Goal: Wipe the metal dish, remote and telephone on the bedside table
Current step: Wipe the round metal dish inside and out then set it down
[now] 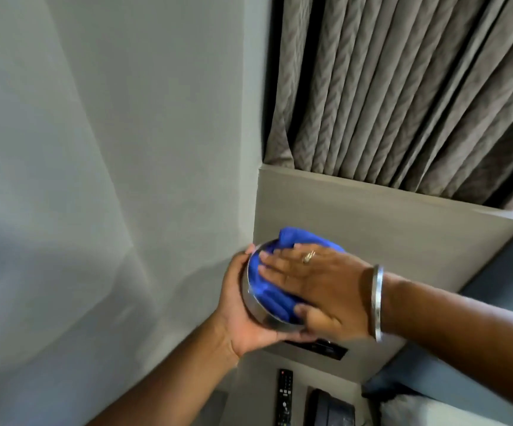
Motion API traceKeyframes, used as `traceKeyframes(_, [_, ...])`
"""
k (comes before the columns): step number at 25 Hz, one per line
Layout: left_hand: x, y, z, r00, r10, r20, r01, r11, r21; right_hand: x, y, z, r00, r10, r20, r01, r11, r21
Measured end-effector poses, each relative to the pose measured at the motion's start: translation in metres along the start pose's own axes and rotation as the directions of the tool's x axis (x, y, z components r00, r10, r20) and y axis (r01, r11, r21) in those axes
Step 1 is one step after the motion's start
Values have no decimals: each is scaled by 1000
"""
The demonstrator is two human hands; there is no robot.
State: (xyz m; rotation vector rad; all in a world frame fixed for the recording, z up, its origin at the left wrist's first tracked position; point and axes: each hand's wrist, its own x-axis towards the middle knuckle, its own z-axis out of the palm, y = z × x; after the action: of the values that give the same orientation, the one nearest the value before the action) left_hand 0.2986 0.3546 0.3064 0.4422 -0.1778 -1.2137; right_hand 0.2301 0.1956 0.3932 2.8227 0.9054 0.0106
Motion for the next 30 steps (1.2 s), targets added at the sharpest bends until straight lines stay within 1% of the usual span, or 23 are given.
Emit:
traceKeyframes(1, [-4, 8, 3, 998, 69, 4, -69, 998, 10, 0, 5, -5, 998, 57, -41, -60, 996, -59])
traceKeyframes(2, [-6, 15, 9, 991, 136, 1, -136, 990, 35, -3, 6, -8, 991, 88, -102, -96, 992, -78])
traceKeyframes(3, [-8, 19, 14, 981, 191, -20, -190, 980, 63, -9, 4, -8, 985, 91, -150, -99, 994, -44])
traceKeyframes(5, [-7, 13, 19, 967, 249, -45, -246, 967, 64, -18, -11, -3, 979, 57, -195, -30, 990, 140])
traceKeyframes(7, [-6, 1, 19, 951, 305, -48, -302, 951, 63, -18, -26, 3, 963, 6, -270, 90, 935, 343])
traceKeyframes(8, [-6, -2, 19, 944, 328, -40, -324, 943, 74, -15, -31, 4, 951, -6, -311, 137, 905, 402])
traceKeyframes(11, [-13, 1, 23, 940, 340, -32, -335, 935, 115, -8, -29, 1, 932, -66, -358, 235, 860, 452])
traceKeyframes(12, [-16, 5, 25, 940, 341, -32, -335, 934, 121, -9, -24, 0, 930, -92, -355, 250, 867, 430])
traceKeyframes(13, [-19, 7, 25, 942, 336, -18, -331, 935, 129, -9, -15, -1, 933, -103, -344, 231, 906, 354])
traceKeyframes(15, [-22, 6, 30, 948, 317, 12, -315, 935, 166, -4, -1, -6, 947, -79, -313, 102, 993, 57])
traceKeyframes(16, [-23, 4, 33, 949, 314, 21, -312, 933, 180, -1, 1, -10, 945, -52, -322, 27, 996, -80])
traceKeyframes(17, [-23, 4, 33, 948, 319, 21, -317, 929, 192, 4, 1, -12, 937, -18, -349, -45, 984, -171])
traceKeyframes(19, [-25, 10, 36, 926, 376, 26, -372, 903, 214, 13, -9, -15, 895, 69, -440, -182, 958, -220])
traceKeyframes(20, [-26, 16, 40, 910, 413, 36, -410, 885, 220, 17, -14, -16, 865, 112, -489, -236, 952, -198])
traceKeyframes(21, [-27, 22, 44, 893, 447, 49, -446, 868, 220, 20, -19, -18, 843, 148, -517, -257, 955, -145])
traceKeyframes(22, [-27, 27, 47, 876, 479, 58, -480, 851, 213, 22, -23, -20, 838, 164, -521, -226, 973, -57])
traceKeyframes(24, [-25, 29, 51, 850, 522, 75, -526, 830, 186, 24, -28, -26, 846, 149, -511, -57, 980, 191])
traceKeyframes(25, [-24, 26, 52, 844, 530, 84, -536, 826, 175, 26, -30, -29, 843, 158, -514, 16, 948, 318])
traceKeyframes(26, [-22, 23, 52, 836, 541, 91, -548, 817, 178, 29, -32, -32, 827, 194, -528, 57, 906, 421])
traceKeyframes(27, [-20, 20, 51, 827, 555, 92, -561, 804, 194, 33, -35, -35, 792, 249, -558, 77, 865, 496])
traceKeyframes(28, [-20, 18, 50, 818, 568, 92, -573, 792, 210, 38, -38, -38, 747, 305, -591, 78, 843, 532])
traceKeyframes(29, [-20, 17, 49, 812, 577, 89, -581, 783, 221, 43, -41, -39, 701, 343, -625, 49, 852, 522])
traceKeyframes(30, [-22, 15, 49, 811, 580, 81, -581, 782, 224, 48, -41, -40, 667, 364, -650, -21, 881, 472])
